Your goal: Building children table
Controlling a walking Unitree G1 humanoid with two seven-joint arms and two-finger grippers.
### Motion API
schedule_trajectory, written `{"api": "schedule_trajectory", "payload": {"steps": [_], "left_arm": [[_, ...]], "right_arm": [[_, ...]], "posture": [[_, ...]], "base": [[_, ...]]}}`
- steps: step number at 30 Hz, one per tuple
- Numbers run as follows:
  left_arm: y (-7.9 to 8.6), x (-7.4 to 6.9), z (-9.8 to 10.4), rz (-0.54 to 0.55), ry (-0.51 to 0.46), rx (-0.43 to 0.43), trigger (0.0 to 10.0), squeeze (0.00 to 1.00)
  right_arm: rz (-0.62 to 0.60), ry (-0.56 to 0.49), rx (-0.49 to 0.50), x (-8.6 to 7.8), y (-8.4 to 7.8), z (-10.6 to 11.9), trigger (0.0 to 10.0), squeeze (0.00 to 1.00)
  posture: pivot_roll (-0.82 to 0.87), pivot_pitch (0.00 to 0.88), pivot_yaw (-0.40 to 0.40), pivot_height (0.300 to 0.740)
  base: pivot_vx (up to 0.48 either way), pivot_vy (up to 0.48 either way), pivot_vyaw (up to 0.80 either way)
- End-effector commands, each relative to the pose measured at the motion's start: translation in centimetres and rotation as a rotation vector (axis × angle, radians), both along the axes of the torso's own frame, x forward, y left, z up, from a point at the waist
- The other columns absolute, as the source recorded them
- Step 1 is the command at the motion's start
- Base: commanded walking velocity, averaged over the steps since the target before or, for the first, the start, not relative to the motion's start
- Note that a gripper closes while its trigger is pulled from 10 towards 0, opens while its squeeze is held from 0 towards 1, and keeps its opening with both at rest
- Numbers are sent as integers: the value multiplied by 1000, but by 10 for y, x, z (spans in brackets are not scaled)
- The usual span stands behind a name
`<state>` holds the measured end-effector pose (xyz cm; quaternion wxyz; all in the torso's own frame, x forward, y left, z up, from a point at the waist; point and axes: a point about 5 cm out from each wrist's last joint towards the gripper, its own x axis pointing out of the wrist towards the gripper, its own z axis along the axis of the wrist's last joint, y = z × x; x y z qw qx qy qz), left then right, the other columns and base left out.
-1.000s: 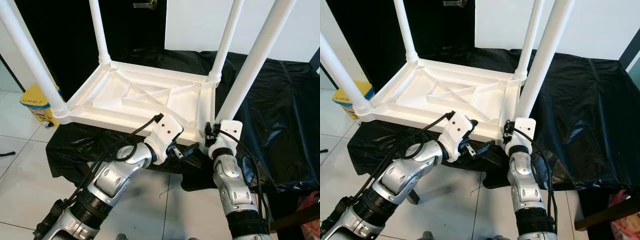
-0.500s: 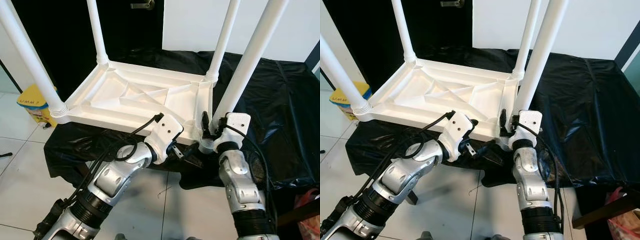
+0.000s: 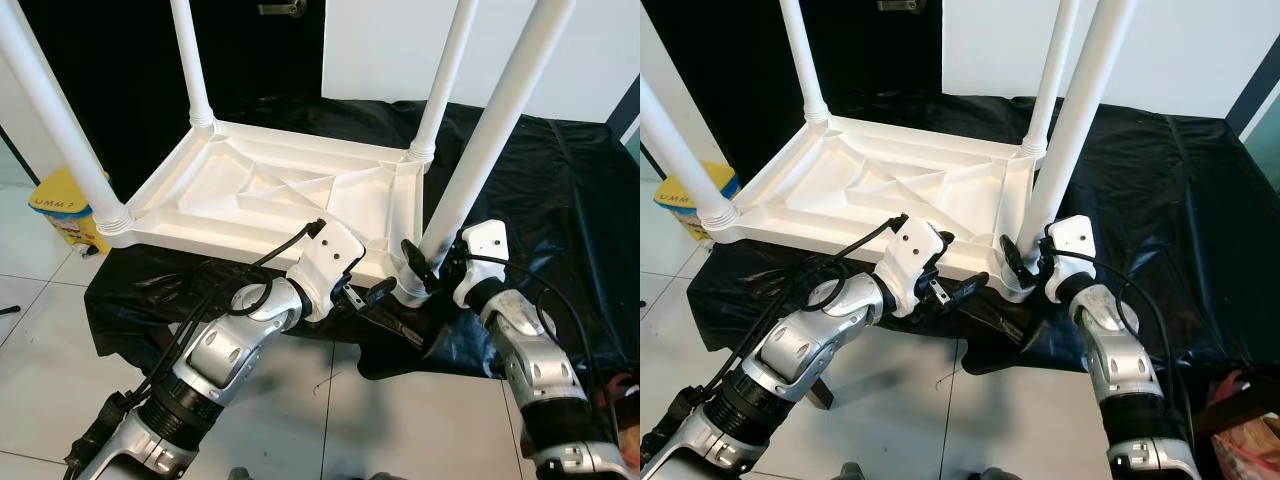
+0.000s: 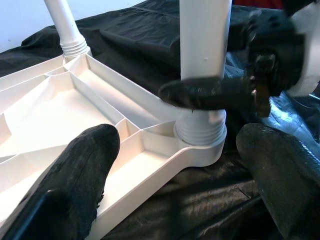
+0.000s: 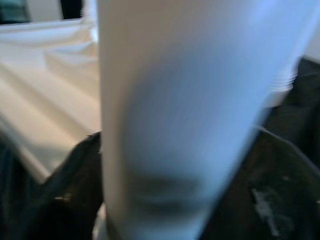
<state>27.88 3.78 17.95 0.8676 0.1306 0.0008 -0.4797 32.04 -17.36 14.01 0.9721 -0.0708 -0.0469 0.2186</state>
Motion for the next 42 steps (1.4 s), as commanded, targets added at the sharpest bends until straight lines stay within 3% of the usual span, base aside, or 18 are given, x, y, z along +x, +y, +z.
{"api": "schedule_trajectory", "payload": {"steps": [1, 14, 15, 16, 17, 26, 28, 29, 30, 31, 34, 37, 42], "left_arm": [[-6, -6, 1, -130, 16, 17, 10000, 0], [-4, -4, 2, -111, 10, 18, 10000, 0], [-3, -4, 2, -107, 10, 17, 10000, 0], [-3, -4, 2, -107, 10, 17, 10000, 0], [-3, -4, 2, -103, 10, 15, 10000, 0], [-3, -1, 2, -96, 10, 12, 10000, 0], [-4, -1, 2, -101, 9, 10, 10000, 0], [-4, -1, 2, -101, 9, 10, 10000, 0], [-6, -1, 2, -106, 7, 8, 10000, 0], [-6, -1, 2, -106, 7, 7, 10000, 0], [-6, -1, 2, -106, 7, 8, 10000, 0], [-6, -2, 0, -122, 10, 15, 10000, 0], [-4, 1, 0, -113, 13, 15, 10000, 0]], "right_arm": [[46, 26, -8, 3, 4, -7, 0, 0], [54, 66, 6, 5, 1, -17, 0, 0], [36, 78, 14, 5, -1, -20, 6941, 0], [36, 78, 14, 5, -1, -20, 6941, 0], [-4, 90, 30, 4, -2, -23, 10000, 0], [-273, 120, 126, 5, 3, -31, 10000, 0], [-475, 157, 195, 5, 6, -37, 10000, 0], [-475, 157, 195, 5, 6, -37, 10000, 0], [-673, 172, 251, 0, 7, -43, 10000, 0], [-711, 172, 261, -1, 7, -43, 10000, 0], [-727, 170, 250, -2, 8, -44, 10000, 0], [-631, 125, 265, -3, 28, -37, 10000, 0], [-624, 94, 282, -4, 34, -31, 10000, 0]], "posture": [[-7, 72, -56, 740], [12, 69, -67, 740], [13, 70, -70, 740], [13, 70, -70, 740], [12, 70, -74, 740], [-5, 65, -71, 740], [-9, 63, -73, 740], [-9, 63, -73, 740], [-8, 62, -78, 740], [-8, 62, -78, 740], [-8, 61, -76, 740], [-18, 61, -65, 740], [-24, 56, -60, 740]], "base": [[0, 0, 0], [0, 0, 0], [0, 0, 0], [0, 0, 0], [0, 0, 0], [0, 0, 0], [0, 0, 0], [0, 0, 0], [0, 0, 0], [0, 0, 0], [0, 0, 0], [0, 0, 0], [0, 0, 0]]}}
